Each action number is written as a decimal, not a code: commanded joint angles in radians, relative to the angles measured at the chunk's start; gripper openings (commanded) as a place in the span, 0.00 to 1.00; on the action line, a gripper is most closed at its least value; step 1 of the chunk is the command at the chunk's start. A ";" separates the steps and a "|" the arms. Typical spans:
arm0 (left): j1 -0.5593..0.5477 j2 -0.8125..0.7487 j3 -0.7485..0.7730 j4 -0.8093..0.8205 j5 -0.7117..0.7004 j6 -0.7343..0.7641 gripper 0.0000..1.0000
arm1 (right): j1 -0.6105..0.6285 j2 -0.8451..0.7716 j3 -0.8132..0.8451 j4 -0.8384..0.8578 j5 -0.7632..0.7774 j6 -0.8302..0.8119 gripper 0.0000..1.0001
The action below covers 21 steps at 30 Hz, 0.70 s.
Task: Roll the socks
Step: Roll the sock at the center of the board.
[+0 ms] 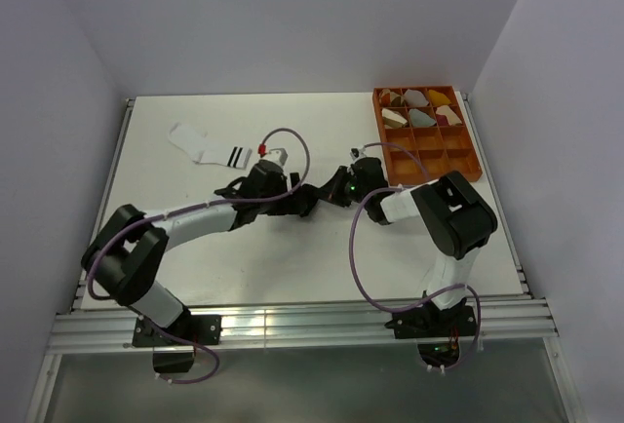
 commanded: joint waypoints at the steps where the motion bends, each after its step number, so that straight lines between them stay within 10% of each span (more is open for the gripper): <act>1: 0.072 -0.119 -0.049 0.127 0.159 -0.073 0.79 | 0.009 0.027 0.025 -0.046 -0.029 -0.134 0.00; 12: 0.236 -0.055 -0.133 0.290 0.395 -0.182 0.85 | 0.011 0.058 0.095 -0.078 -0.115 -0.283 0.00; 21: 0.239 0.062 -0.153 0.400 0.458 -0.262 0.69 | 0.022 0.055 0.107 -0.098 -0.098 -0.300 0.00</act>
